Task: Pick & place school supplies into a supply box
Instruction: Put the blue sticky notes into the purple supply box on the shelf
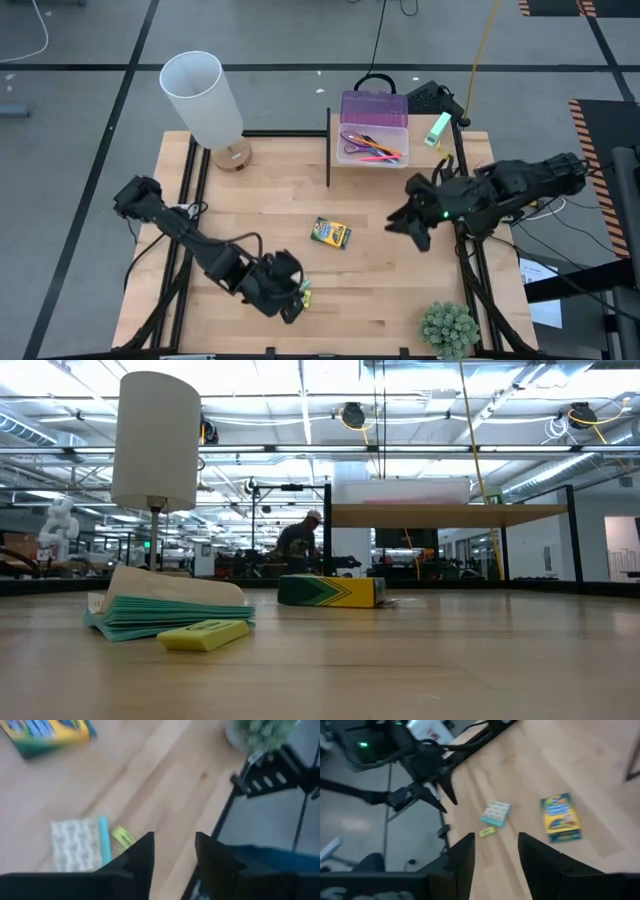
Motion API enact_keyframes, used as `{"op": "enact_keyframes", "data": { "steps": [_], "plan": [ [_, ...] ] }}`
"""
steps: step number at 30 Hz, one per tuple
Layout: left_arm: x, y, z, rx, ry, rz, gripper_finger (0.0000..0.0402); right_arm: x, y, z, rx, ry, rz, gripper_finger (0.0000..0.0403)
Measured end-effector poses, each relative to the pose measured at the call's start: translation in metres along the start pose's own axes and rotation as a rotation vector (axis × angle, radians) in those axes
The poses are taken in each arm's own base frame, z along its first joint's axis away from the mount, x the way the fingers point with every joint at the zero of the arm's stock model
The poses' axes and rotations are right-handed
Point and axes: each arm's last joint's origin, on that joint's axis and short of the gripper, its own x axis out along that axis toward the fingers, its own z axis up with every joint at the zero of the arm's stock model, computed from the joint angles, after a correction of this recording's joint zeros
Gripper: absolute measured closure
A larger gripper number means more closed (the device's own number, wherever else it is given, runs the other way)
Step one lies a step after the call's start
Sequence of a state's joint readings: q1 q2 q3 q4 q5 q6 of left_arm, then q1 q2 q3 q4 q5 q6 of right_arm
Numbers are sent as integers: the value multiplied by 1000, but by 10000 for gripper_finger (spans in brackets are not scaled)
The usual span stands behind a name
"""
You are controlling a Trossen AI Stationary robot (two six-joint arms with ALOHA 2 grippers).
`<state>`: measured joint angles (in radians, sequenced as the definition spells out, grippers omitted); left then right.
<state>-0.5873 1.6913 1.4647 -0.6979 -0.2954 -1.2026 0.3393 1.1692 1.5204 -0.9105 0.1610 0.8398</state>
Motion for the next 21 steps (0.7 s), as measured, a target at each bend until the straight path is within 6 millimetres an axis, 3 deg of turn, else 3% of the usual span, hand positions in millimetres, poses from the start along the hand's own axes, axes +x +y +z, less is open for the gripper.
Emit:
{"op": "enact_keyframes", "data": {
  "steps": [8,21],
  "plan": [
    [21,-10,-20,-91,68,-35,225,17,23,-21,-47,84,49,259],
    [30,-17,-9,-244,5,-110,254,31,40,-43,-73,171,51,259]
  ]
}}
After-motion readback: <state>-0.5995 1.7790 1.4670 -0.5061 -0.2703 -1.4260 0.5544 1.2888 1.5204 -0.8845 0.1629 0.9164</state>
